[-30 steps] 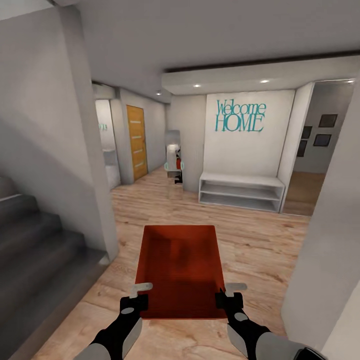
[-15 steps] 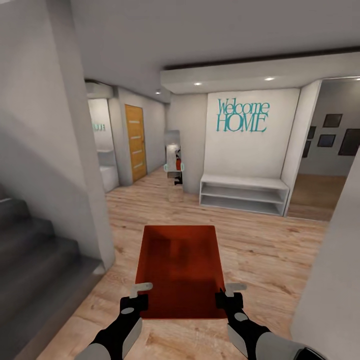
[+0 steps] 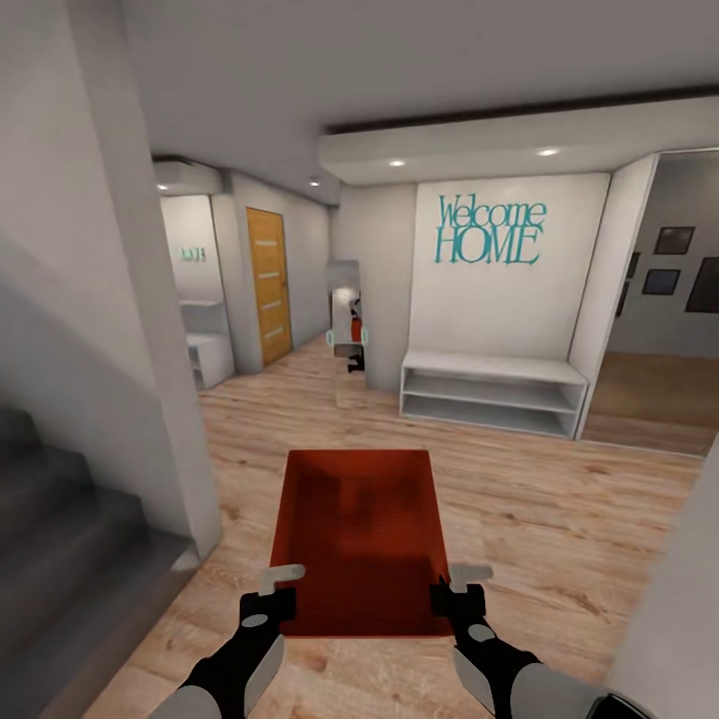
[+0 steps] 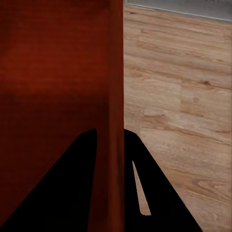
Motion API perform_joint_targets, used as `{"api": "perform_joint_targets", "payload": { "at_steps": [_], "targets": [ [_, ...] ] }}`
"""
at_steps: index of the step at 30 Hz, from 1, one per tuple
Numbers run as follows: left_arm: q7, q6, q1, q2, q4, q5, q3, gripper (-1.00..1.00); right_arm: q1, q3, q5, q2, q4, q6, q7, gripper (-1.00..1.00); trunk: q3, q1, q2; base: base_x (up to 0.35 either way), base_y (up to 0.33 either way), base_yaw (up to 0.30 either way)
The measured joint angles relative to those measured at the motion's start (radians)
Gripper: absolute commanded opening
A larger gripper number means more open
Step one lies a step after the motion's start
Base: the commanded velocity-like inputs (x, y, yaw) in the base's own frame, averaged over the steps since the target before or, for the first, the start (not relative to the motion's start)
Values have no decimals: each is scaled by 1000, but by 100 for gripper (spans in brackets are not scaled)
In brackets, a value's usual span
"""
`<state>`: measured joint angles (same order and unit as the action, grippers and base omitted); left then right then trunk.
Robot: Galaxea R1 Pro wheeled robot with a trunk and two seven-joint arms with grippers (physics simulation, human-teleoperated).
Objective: Move the two storage containers from the living room to the garage. In the garage, place one container on the floor and stack the other container on top of it (either order is fine).
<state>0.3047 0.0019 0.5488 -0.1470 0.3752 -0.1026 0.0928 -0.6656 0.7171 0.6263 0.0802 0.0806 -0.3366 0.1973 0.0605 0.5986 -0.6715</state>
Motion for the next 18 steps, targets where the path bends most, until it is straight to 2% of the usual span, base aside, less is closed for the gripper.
{"api": "perform_joint_targets", "payload": {
  "at_steps": [18],
  "targets": [
    [0, 0, 0, 0, 2, -2, 2, -100, 0, 0, 1, 1, -1, -2, 1, -100, 0, 0, 0, 321, 0, 0]
  ]
}}
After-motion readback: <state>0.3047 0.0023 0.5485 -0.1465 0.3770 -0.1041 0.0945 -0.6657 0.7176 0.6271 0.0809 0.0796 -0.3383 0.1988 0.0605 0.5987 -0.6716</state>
